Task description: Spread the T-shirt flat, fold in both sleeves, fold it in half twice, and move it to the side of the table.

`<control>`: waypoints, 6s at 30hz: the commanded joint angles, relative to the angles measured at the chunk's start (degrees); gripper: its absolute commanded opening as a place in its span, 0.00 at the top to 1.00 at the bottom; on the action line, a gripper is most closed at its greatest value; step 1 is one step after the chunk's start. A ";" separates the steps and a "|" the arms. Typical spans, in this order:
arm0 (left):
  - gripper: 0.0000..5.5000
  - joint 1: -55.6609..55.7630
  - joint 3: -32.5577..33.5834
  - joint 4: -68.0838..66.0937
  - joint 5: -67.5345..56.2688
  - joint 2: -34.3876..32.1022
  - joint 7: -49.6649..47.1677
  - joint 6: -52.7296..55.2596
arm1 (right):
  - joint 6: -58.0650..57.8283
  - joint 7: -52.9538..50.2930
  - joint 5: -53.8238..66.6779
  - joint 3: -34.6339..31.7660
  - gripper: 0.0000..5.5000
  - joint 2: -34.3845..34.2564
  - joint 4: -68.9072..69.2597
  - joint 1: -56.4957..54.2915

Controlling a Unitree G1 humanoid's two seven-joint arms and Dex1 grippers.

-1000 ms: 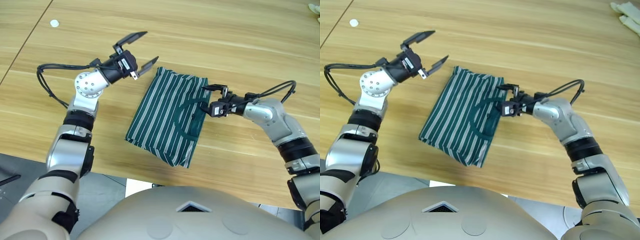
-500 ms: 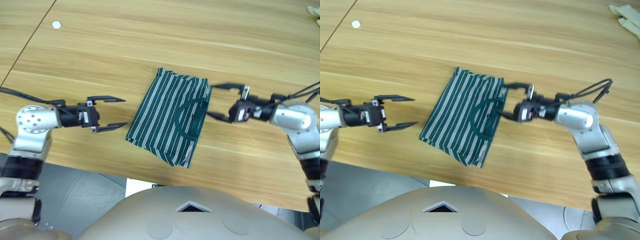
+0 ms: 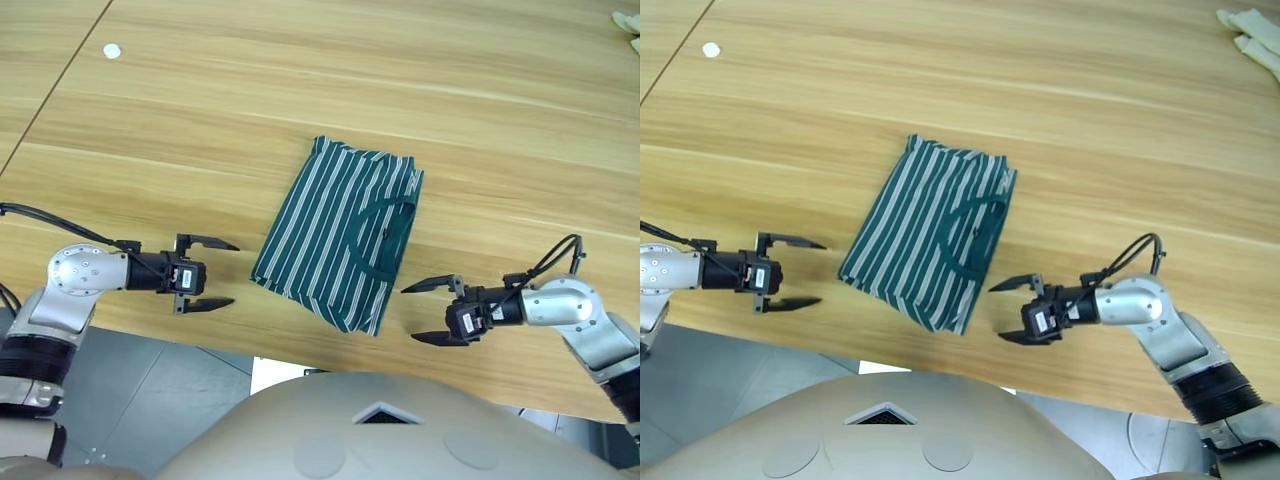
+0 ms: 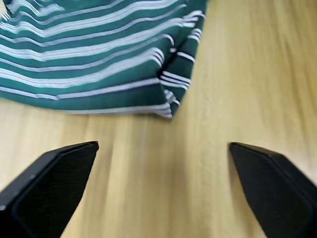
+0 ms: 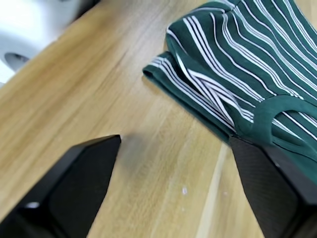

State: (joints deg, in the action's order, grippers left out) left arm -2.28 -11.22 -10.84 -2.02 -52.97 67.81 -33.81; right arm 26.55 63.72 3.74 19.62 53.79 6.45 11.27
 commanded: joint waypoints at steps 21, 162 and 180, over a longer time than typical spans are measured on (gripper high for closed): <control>0.05 6.37 -10.38 -0.84 5.64 5.03 -0.94 -1.39 | 3.18 0.07 6.74 -1.88 0.26 -8.40 -6.90 -4.50; 1.00 12.19 -18.38 0.59 0.09 11.49 7.26 -1.31 | 0.06 -1.08 -6.63 -3.62 0.98 5.67 3.74 2.34; 0.72 8.22 -12.97 4.19 -0.98 6.58 5.53 -0.13 | -0.12 -1.11 -6.57 -3.88 0.98 5.60 3.27 1.92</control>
State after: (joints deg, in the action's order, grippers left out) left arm 6.20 -25.34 -6.89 -4.43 -45.37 74.32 -32.60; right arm 26.47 62.58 -2.95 16.27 59.17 9.61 13.41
